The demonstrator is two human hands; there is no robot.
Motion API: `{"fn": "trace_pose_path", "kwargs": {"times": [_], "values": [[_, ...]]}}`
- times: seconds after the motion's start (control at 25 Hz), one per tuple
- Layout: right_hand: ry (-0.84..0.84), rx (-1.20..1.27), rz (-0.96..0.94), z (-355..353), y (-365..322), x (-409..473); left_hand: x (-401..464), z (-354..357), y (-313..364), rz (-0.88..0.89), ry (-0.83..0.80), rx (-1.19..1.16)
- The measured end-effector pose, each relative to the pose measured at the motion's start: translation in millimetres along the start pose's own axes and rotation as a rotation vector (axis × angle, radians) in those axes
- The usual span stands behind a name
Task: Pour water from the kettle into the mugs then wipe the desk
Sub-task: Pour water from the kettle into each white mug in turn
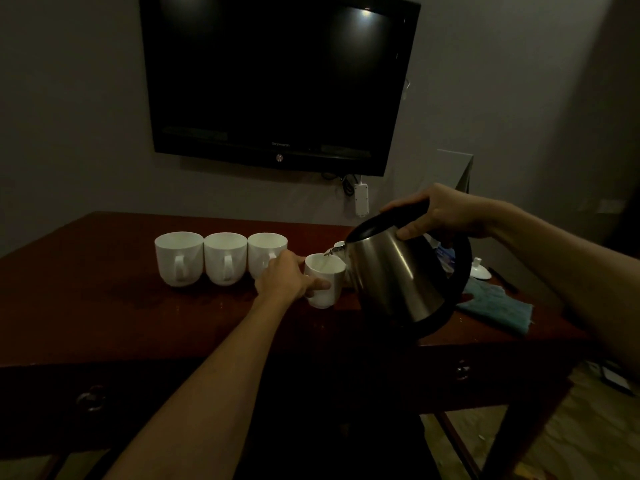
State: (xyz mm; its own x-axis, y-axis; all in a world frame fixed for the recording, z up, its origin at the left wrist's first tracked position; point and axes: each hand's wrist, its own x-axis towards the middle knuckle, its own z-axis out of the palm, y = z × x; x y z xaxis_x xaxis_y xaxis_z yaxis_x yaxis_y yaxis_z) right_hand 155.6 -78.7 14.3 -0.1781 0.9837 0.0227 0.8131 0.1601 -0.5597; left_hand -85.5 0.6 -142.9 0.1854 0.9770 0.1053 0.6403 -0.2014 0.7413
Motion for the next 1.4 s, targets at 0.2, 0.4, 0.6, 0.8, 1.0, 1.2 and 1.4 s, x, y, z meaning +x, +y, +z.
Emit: {"fn": "trace_pose_path", "kwargs": {"times": [0.2,0.4,0.6,0.8,1.0,1.2,1.4], "values": [[0.005,-0.001,0.009,0.7,-3.1,0.9,2.3,0.4,-3.0,0.012,-0.004,-0.003],[0.003,-0.027,0.001,1.5,-6.2,0.7,3.5,1.1,-4.7,0.012,-0.004,-0.001],[-0.004,-0.03,0.0,0.4,-3.5,0.5,3.7,0.9,-3.7,0.002,-0.001,0.0],[-0.009,-0.023,0.0,-1.1,-1.2,1.9,3.1,0.7,-2.5,-0.007,-0.004,0.0],[-0.019,-0.027,-0.005,-1.9,-0.3,4.0,2.9,0.8,-3.3,0.005,-0.003,-0.003],[-0.002,-0.013,0.011,-0.1,-4.1,2.2,1.5,-0.1,-1.2,-0.006,-0.004,-0.011],[0.0,-0.012,0.011,1.0,-6.8,0.6,1.0,0.1,-1.5,-0.003,0.004,-0.004]]}}
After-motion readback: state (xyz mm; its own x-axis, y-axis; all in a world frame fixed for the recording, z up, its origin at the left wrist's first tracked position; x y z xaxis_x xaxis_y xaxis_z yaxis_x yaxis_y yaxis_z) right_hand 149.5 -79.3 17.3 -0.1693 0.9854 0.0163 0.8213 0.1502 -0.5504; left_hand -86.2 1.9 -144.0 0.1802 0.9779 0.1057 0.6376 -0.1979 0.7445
